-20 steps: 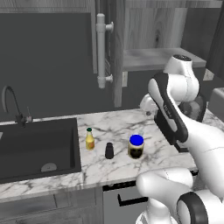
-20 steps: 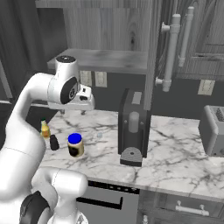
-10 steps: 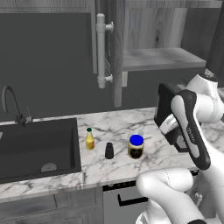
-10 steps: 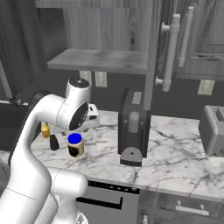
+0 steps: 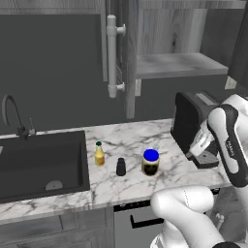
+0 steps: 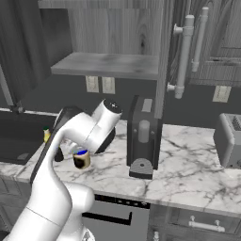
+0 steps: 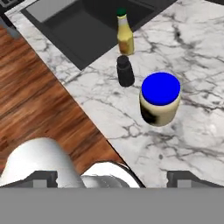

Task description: There are various items on the counter. Only move the condiments/shakers into the cabinet.

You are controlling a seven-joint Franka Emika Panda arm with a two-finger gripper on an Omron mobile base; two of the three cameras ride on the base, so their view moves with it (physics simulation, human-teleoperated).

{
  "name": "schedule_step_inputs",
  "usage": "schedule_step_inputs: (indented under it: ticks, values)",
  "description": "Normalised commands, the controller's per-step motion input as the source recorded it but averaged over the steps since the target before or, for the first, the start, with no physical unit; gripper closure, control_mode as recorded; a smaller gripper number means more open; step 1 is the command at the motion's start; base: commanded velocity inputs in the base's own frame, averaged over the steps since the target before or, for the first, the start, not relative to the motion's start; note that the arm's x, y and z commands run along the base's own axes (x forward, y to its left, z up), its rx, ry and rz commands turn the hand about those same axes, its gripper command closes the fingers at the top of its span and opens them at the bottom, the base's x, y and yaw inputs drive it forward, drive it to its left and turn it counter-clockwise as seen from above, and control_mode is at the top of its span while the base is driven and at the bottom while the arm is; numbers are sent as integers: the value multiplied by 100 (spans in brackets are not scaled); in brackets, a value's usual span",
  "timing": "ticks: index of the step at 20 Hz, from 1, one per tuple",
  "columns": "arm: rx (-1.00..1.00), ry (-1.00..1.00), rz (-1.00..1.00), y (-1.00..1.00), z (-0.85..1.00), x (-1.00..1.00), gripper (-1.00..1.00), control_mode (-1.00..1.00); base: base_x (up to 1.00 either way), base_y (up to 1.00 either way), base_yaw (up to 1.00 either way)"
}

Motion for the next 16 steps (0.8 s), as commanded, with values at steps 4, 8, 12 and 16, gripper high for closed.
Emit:
schedule_step_inputs:
  ticks: [4, 8, 12, 16]
  values:
    - [37, -11, 11, -2, -14, 0, -100, -100, 0, 0, 0]
    - [38, -20, 5, 0, -17, -1, -100, -100, 0, 0, 0]
    - [31, -23, 4, 0, -19, 0, -100, -100, 0, 0, 0]
    - [20, -24, 4, 0, -23, 0, -100, -100, 0, 0, 0]
